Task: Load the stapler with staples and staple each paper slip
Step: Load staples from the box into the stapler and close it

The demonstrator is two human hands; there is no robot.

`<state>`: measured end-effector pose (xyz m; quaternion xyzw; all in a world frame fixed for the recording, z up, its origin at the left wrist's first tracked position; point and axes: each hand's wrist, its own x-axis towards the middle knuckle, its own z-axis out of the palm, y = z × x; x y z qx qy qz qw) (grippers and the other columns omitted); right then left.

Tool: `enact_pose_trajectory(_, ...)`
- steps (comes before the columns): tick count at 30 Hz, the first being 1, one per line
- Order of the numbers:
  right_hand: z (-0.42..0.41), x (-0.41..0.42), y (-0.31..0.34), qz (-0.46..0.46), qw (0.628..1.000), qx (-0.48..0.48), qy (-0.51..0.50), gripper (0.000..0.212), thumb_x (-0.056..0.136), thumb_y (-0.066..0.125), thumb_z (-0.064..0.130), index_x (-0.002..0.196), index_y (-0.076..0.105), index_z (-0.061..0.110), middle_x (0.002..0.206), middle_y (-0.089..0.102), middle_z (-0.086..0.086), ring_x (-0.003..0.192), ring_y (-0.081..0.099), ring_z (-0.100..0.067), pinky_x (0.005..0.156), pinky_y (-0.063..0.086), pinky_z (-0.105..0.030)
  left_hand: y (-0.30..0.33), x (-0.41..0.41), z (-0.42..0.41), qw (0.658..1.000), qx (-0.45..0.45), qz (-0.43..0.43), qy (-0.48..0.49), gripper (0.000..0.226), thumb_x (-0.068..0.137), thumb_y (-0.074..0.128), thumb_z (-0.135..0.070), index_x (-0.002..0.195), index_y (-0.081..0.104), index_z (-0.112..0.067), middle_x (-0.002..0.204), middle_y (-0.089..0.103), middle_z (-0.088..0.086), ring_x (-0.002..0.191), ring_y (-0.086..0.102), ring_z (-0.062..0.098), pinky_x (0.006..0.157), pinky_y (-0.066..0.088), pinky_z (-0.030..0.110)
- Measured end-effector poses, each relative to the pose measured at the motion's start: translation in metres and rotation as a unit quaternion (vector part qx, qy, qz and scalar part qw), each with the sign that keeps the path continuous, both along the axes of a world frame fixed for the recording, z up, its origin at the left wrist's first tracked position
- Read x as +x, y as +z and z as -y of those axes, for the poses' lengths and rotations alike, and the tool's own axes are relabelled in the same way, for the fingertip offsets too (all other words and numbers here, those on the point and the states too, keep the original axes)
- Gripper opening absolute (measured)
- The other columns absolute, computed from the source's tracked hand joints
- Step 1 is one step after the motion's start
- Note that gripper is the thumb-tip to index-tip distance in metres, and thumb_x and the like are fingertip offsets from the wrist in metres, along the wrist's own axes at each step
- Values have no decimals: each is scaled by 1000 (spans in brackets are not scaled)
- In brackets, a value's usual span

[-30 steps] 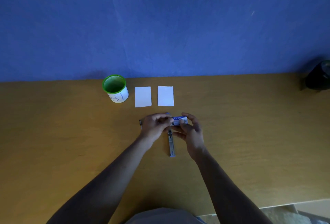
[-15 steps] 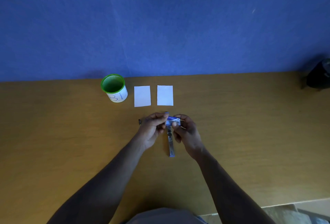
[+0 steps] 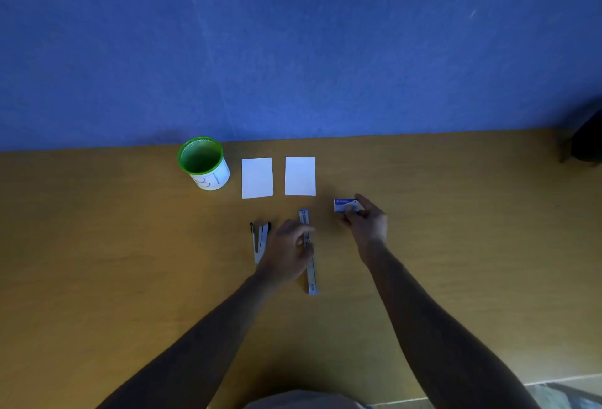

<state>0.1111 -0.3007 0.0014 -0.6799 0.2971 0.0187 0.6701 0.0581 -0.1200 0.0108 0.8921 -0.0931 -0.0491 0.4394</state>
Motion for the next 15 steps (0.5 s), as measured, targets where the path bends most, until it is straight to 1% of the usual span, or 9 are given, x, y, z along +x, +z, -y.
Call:
enact_pose_trajectory(1, 1, 7, 1, 3, 1000, -7, -2, 43, 91, 69, 8, 133, 60, 10, 94, 73, -14, 69, 71, -16, 64, 60, -23, -1, 0, 0, 1000, 11, -2, -6, 32, 84, 66, -14, 116, 64, -9, 100, 56, 3, 85, 56, 15, 78, 48, 30)
enact_pose_trajectory(2, 2, 14, 2, 5, 1000, -13, -3, 43, 90, 70, 9, 132, 61, 10, 94, 73, -14, 69, 71, -16, 62, 60, -21, -3, 0, 0, 1000, 24, -5, -16, 33, 84, 66, -18, 117, 63, -10, 102, 56, 3, 87, 56, 15, 79, 48, 31)
enact_pose_trajectory(4, 5, 30, 3, 7, 1000, -13, -8, 41, 90, 71, 9, 130, 62, 11, 95, 74, -16, 71, 73, -20, 62, 60, -22, -7, 0, 1, 998, 53, -11, -40, 35, 86, 65, -24, 119, 62, -13, 108, 57, 1, 93, 56, 12, 82, 48, 29)
enact_pose_trajectory(6, 7, 45, 4, 4, 1000, -14, -20, 40, 89, 71, 8, 128, 63, 11, 95, 74, -17, 71, 73, -22, 63, 61, -24, -9, 2, 2, 996, 77, -10, -55, 32, 89, 64, -26, 119, 62, -15, 112, 58, -1, 97, 56, 9, 84, 47, 26)
enact_pose_trajectory(8, 10, 58, 2, -3, 999, -32, -31, 40, 89, 72, 9, 127, 62, 10, 91, 74, -16, 69, 73, -22, 61, 60, -25, -11, 5, 2, 994, 89, -5, -57, 26, 90, 65, -23, 114, 65, -14, 110, 59, -1, 95, 57, 9, 82, 46, 21)
enact_pose_trajectory(10, 12, 68, -1, -14, 998, -50, -35, 41, 88, 72, 10, 127, 59, 11, 84, 74, -12, 63, 73, -17, 54, 56, -21, -12, 8, 1, 994, 94, 3, -54, 20, 90, 65, -18, 109, 66, -12, 107, 60, -1, 91, 58, 9, 78, 45, 19)
enact_pose_trajectory(13, 12, 76, -5, -30, 996, -76, -36, 43, 87, 74, 11, 126, 57, 12, 75, 72, -3, 53, 71, -10, 50, 54, -19, -11, 9, 0, 994, 92, 11, -52, 12, 90, 64, -14, 100, 67, -8, 103, 60, 2, 84, 58, 10, 73, 48, 21)
enact_pose_trajectory(15, 13, 80, -6, -39, 994, -93, -31, 42, 86, 74, 12, 125, 57, 12, 73, 70, -1, 52, 70, -13, 49, 55, -21, -11, 8, 0, 994, 96, 15, -52, 11, 91, 63, -15, 97, 67, -7, 101, 61, 4, 82, 59, 11, 72, 50, 24)
